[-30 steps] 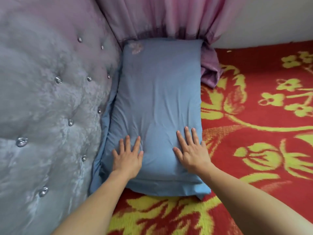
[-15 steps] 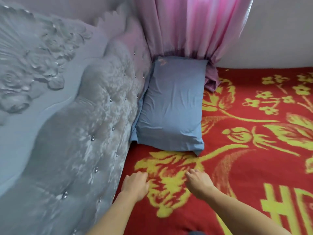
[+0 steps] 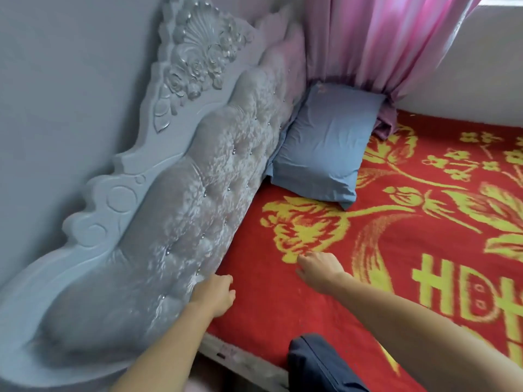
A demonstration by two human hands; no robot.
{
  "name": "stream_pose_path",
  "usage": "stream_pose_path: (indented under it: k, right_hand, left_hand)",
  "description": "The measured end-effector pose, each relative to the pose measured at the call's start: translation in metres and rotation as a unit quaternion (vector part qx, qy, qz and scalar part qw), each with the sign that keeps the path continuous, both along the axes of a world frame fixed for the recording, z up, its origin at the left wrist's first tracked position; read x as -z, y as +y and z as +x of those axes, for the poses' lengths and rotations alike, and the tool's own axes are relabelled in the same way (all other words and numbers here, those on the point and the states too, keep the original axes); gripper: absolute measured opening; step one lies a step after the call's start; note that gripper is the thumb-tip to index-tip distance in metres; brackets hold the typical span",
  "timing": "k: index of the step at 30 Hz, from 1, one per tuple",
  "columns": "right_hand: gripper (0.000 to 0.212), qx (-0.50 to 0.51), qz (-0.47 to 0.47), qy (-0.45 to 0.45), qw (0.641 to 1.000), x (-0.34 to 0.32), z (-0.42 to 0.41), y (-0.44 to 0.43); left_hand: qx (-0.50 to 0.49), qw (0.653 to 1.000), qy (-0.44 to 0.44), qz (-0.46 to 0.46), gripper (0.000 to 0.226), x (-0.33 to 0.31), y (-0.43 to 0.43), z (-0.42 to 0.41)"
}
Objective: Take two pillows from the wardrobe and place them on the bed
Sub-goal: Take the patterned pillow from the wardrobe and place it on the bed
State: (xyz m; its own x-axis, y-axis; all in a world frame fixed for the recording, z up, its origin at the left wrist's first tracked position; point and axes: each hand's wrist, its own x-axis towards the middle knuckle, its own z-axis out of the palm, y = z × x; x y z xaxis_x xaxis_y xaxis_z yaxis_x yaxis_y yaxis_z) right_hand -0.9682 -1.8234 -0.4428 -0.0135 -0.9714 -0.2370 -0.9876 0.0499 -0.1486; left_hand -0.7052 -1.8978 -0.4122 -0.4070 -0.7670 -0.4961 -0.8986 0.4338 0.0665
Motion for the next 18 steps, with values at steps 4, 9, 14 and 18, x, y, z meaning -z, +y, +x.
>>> stream_pose_path:
  k: [4,9,14,18]
  right_hand:
    - [0.029,-0.056,0.039,0.016,0.998,0.008,0.025,0.043]
    - [0.022,-0.113,0.112,0.048,0.986,0.025,0.045,0.099]
    - [0.021,-0.176,0.115,0.048,0.977,0.026,0.070,0.165]
    - [0.022,-0.256,0.112,0.053,0.959,0.019,0.094,0.233]
  left_hand:
    - [-0.043,0.999,0.013,0.021,0.036,0.014,0.058,0.014]
    - [-0.130,0.989,0.047,0.057,0.029,0.037,0.171,0.041]
    - [-0.218,0.971,0.037,0.087,0.036,0.052,0.299,0.075]
    - [-0.315,0.941,0.077,0.099,0.038,0.052,0.409,0.081]
